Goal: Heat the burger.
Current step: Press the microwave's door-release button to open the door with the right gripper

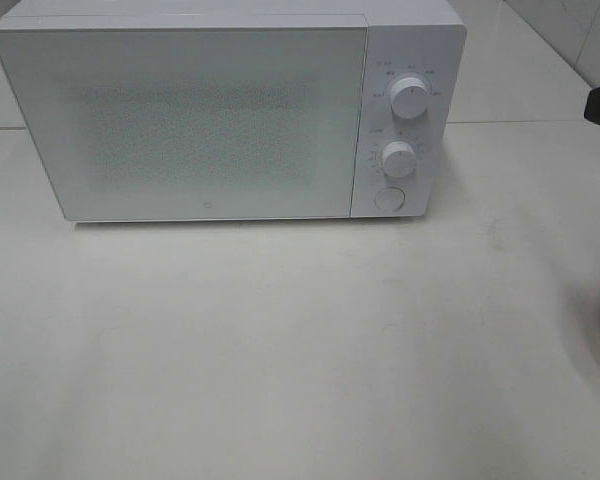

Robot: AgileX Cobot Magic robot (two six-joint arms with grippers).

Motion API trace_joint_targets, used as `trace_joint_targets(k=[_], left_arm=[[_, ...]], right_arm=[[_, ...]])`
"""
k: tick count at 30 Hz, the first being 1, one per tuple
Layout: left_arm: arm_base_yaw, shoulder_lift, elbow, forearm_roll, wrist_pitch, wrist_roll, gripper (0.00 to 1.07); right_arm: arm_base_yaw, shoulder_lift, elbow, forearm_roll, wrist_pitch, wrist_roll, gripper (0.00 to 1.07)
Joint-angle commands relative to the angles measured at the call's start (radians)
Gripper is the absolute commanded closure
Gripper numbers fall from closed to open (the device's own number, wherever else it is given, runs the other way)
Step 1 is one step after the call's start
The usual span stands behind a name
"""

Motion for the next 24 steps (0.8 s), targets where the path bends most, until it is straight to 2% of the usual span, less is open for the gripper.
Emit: trace_joint_targets(k=[1, 5, 6, 8, 10, 14, 19, 24], left_arm=[[-0.003, -0.019, 0.002, -0.005, -0.005, -0.001, 0.09], [-0.003, -0.019, 0.002, -0.005, -0.005, -0.001, 0.09], [-0.003, -0.019, 0.002, -0.005, -0.005, -0.001, 0.09], [-0.003, -0.019, 0.002, -0.005, -0.005, -0.001, 0.09], [-0.003, -0.019, 0.002, -0.005, -0.005, -0.001, 0.09], [-0.003, -0.019, 0.002, -0.005, -0.005, -0.001, 0.09], [-0.003, -0.019, 0.002, -0.005, -0.005, -0.001, 0.09], [-0.003, -0.019, 0.002, -0.005, -0.005, -0.001, 0.09]], right_arm=[[-0.005, 0.051, -0.004, 0.005, -0.107, -0.002, 0.32], [-0.005, 0.079, 0.03, 0.011, -0.209, -0.008, 0.32], [-0.005, 0.095, 0.068, 0.038, -0.287, -0.032, 0.32], [-0.005, 0.103, 0.082, 0.059, -0.311, -0.051, 0.32], [-0.005, 0.124, 0.134, 0.139, -0.388, -0.108, 0.32], [-0.005, 0.133, 0.183, 0.175, -0.464, -0.16, 0.32], [0.06, 0.133, 0.231, 0.252, -0.571, -0.218, 0.32], [0.194, 0.16, 0.264, 0.335, -0.685, -0.383, 0.32]])
